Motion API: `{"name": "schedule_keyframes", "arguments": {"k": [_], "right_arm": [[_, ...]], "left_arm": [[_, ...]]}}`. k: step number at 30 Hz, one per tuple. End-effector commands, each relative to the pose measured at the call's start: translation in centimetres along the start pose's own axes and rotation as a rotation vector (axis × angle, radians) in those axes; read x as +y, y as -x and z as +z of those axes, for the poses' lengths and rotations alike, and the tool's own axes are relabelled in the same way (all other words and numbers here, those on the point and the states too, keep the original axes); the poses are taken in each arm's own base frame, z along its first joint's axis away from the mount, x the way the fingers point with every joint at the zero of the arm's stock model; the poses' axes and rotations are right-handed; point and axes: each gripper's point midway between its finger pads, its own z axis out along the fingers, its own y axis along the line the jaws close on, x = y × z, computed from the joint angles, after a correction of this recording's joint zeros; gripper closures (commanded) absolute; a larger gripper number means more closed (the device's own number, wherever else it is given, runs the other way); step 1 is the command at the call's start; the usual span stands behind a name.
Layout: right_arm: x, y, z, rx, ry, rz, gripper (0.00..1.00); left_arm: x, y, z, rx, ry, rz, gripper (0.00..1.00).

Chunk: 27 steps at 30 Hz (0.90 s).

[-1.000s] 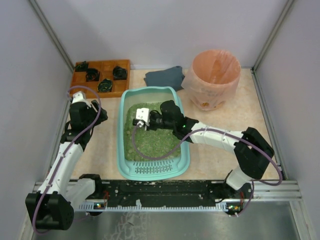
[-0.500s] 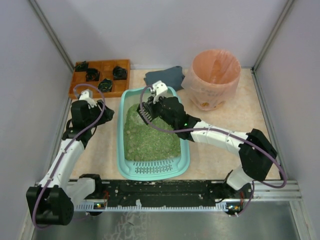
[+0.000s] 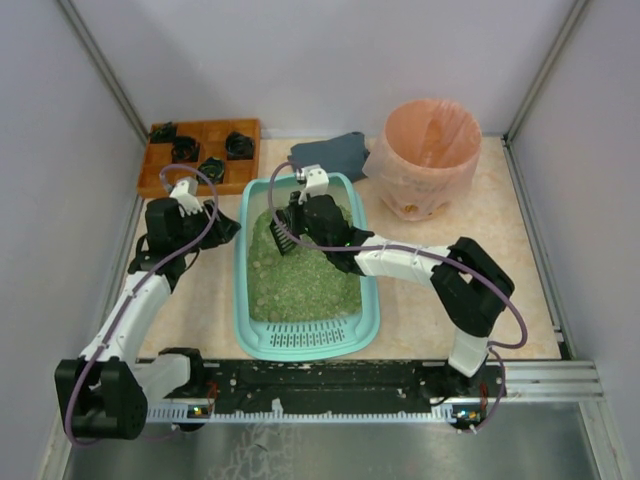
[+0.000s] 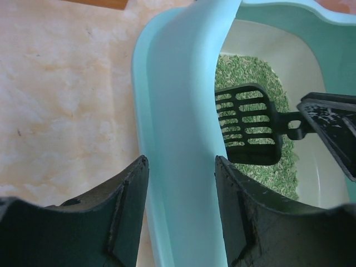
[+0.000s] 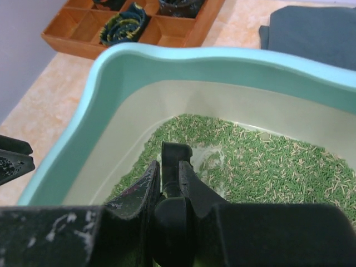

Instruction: Clean the litter box

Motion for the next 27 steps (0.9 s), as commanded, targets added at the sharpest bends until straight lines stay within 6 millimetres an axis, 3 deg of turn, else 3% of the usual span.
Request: {"name": "schedule_keyframes", "arguments": {"k": [1, 20, 27], "right_arm": [[1.2, 2.6, 0.8, -0.070, 0.039, 0.015, 1.00], [3.0, -5.0, -1.7, 0.273, 0.118, 0.229, 1.00], [3.6, -7.7, -2.9, 0.329, 0.099, 0.400, 1.00]], "left_arm": [[-1.8, 0.9, 0.4, 0.006, -0.097, 0.018, 0.43], [-2.8, -1.2, 1.6, 0.112, -0.179, 0.000, 0.47], [-2.9, -1.2, 1.7, 0.116, -0.182, 0.001, 0.47]]}}
